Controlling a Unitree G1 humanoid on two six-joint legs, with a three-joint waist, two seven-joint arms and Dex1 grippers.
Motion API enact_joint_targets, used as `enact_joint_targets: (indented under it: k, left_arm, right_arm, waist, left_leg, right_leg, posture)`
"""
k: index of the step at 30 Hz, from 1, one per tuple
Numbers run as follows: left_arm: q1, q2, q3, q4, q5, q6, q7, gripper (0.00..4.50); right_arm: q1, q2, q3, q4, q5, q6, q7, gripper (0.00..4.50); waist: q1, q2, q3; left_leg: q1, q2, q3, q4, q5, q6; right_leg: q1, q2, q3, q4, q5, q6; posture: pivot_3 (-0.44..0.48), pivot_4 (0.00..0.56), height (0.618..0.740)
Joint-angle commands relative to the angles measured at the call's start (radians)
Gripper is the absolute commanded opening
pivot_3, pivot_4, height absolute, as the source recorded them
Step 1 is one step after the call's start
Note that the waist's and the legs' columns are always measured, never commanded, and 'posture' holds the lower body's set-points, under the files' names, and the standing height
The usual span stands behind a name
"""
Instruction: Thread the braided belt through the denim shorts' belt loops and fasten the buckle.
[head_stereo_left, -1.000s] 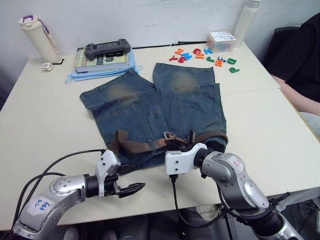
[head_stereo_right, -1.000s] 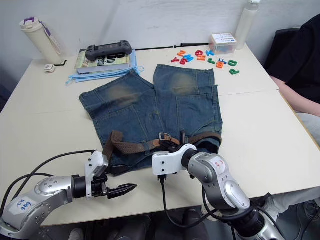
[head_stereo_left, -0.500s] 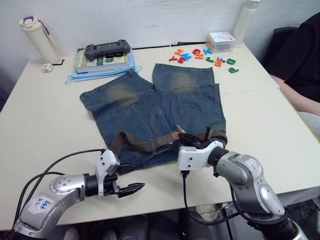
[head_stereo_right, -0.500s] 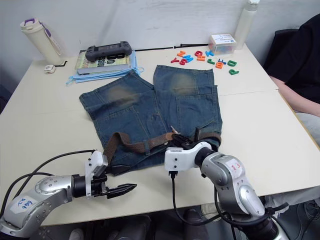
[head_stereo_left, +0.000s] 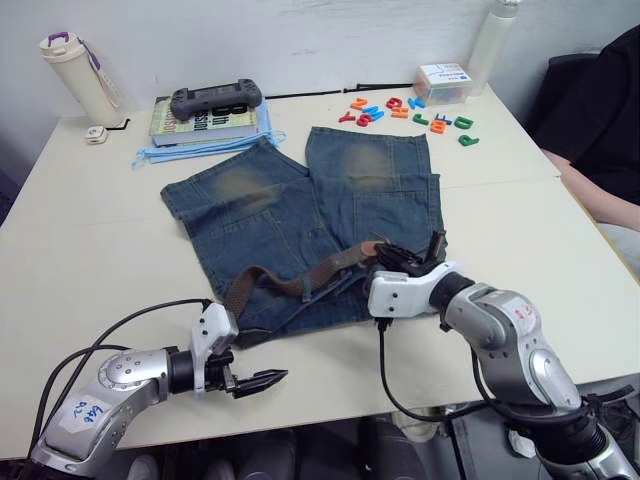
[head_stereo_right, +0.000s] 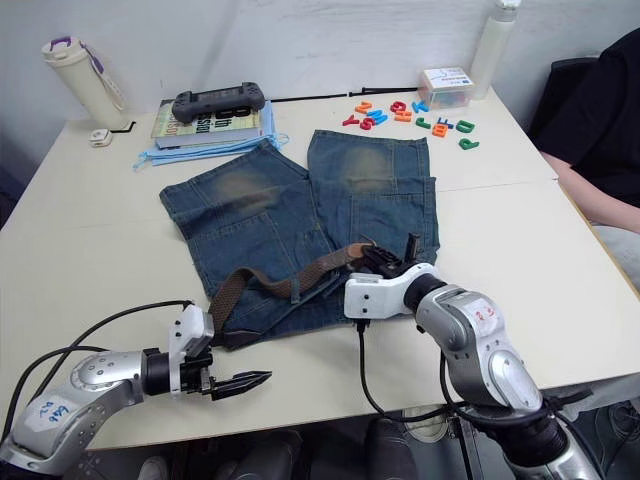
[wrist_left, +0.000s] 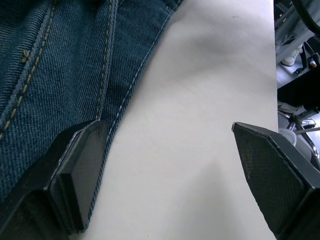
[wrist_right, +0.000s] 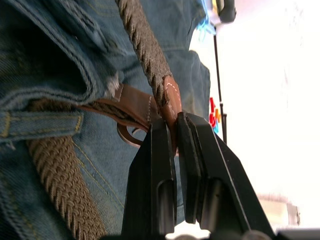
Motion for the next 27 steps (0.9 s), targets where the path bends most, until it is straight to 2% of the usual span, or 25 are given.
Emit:
enact_joint_targets:
  k: [1,16,22,27]
  left_arm:
    - [0.095,0.041,-0.044,0.159,0.128,0.005,-0.01,4.38]
    - [0.145,0.111,0.069,0.305,0.237,-0.34,-0.133,4.38]
    - [0.123,0.106,0.093,0.219,0.181,-0.295,-0.134,4.38]
    - [0.081,0.075,0.063,0.16,0.181,-0.226,-0.107,4.38]
  right_arm:
    - [-0.039,0.013,-0.151,-0.003,-0.004,0.086,-0.067,0.0]
    - [-0.054,0.06,-0.117,-0.002,0.047,0.077,-0.094,0.0]
    - [-0.069,0.033,-0.094,-0.028,0.086,-0.037,-0.116,0.0]
    - [-0.054,0.043,0.013,-0.074,0.113,-0.126,-0.069,0.0]
  waist:
    - [0.0,0.0,0.0]
    - [-0.003,0.003,-0.001]
    - [-0.004,0.003,0.0]
    - [-0.003,0.003,0.0]
  left_leg:
    - [0.0,0.0,0.0,0.0,0.0,0.0]
    - [0.0,0.001,0.0,0.0,0.0,0.0]
    - [0.0,0.001,0.0,0.0,0.0,0.0]
    - [-0.001,0.001,0.0,-0.001,0.0,0.0]
  right_leg:
    - [0.0,0.0,0.0,0.0,0.0,0.0]
    - [0.0,0.0,0.0,0.0,0.001,-0.001]
    - [-0.001,0.001,0.0,0.001,0.001,-0.001]
    - [-0.002,0.001,0.0,0.001,0.001,-0.001]
  posture:
    - [0.0,0.15,0.738]
    - [0.0,0.15,0.738]
    - [0.0,0.15,0.738]
    - [0.0,0.15,0.738]
